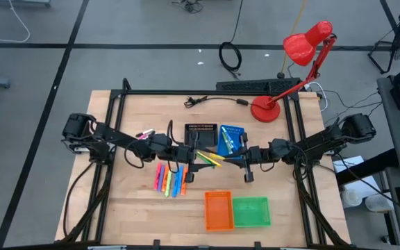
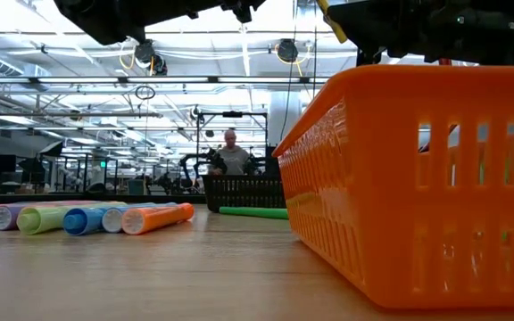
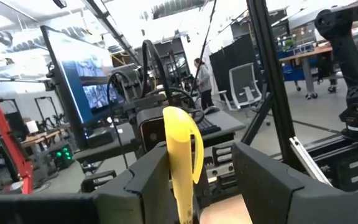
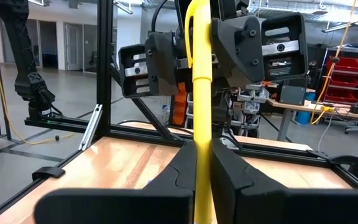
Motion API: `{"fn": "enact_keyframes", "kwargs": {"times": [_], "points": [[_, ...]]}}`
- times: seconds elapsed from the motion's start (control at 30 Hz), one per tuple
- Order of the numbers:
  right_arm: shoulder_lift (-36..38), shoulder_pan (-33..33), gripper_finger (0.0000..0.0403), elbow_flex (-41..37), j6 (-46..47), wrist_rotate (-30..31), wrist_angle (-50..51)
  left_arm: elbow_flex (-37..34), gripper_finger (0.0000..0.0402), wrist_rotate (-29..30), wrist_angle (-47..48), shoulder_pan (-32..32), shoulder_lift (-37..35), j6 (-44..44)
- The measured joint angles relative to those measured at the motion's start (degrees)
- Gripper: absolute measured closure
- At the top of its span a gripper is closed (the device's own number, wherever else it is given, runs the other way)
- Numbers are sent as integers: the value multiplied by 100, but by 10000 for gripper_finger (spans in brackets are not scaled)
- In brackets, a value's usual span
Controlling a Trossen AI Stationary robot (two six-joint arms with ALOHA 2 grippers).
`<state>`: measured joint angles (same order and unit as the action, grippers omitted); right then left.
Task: Pick & Place Markers
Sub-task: Put the yellow pen into the black bin
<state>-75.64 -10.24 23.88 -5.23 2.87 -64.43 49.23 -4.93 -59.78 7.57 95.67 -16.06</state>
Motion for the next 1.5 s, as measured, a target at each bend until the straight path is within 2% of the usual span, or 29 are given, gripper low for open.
{"fn": "enact_keyframes", "kwargs": {"times": [0.3, 0.53, 0.77, 0.9, 1.07, 1.2, 1.4, 1.5], "points": [[0, 0, 392, 0, 2, 4, -4, 135, 220, 2, -102, -139, 294, 152], [0, 0, 392, 2, 9, 4, 42, 627, 220, -6, -55, -216, 772, 150], [0, 0, 390, 2, 9, 2, 97, 639, 221, -8, -34, -175, 684, 77], [0, 0, 390, 2, 10, 2, 110, 616, 254, -8, 91, -177, 558, 77], [-5, 0, 390, 2, 44, 3, 145, 616, 362, 31, 1052, -184, 279, 40], [-15, 11, 383, 17, 305, 72, 138, 627, 366, 334, 2073, -197, -168, -169], [1, -7, 338, 0, 505, -33, 307, 605, 366, 1324, 3558, -201, -950, -754], [2, 5, 315, 0, 516, 27, 444, 343, 366, 1370, 3985, -360, -1385, -798]]}}
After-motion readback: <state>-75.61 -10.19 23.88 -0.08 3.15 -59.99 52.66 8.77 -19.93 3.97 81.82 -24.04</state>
